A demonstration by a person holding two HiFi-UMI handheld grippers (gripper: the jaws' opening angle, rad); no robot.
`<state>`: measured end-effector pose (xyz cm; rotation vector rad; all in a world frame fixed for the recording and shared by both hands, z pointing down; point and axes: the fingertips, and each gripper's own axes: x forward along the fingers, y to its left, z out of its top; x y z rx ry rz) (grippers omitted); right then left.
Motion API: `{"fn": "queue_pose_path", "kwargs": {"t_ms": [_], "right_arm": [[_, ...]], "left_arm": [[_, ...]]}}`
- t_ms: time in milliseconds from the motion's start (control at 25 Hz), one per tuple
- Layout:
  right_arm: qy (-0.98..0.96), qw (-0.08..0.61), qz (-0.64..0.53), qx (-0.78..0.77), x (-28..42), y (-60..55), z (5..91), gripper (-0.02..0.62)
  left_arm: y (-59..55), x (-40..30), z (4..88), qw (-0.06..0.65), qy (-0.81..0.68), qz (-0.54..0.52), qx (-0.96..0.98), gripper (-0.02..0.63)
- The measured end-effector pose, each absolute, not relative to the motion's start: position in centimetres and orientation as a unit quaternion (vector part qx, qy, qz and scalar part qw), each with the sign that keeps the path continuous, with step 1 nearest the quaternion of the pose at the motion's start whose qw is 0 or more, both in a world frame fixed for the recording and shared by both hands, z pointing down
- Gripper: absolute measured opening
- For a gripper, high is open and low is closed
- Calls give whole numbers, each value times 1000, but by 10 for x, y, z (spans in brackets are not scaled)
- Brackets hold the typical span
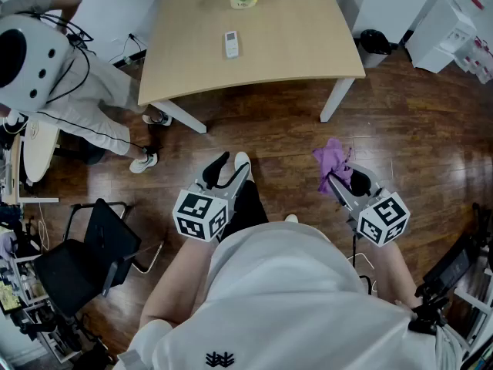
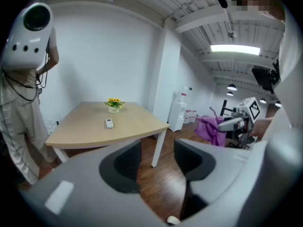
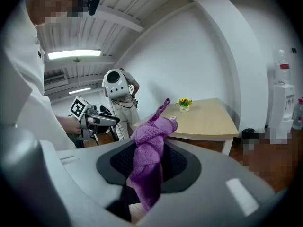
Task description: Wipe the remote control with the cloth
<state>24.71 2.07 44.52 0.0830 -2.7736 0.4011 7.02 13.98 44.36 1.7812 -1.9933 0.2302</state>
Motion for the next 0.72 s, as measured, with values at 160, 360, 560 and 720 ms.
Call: {"fn": "queue_pose_path", "kwargs": {"t_ms": [160,360,560,720], "right_arm": [[-970,184,147,54,217,-4,457,127],[-962,204,159,88,146,-43,457,127],[-959,225,152,80,33,-74,447,127],[-960,236,138,53,-43,-86,437,127]], "left_arm": [[104,29,461,232,-709,78,661,238],[52,-43,478,242,-685,74,683,245],[16,-127,473,253,-662,55,703,259],[1,-183,483,271,-654,55,704,264]]}}
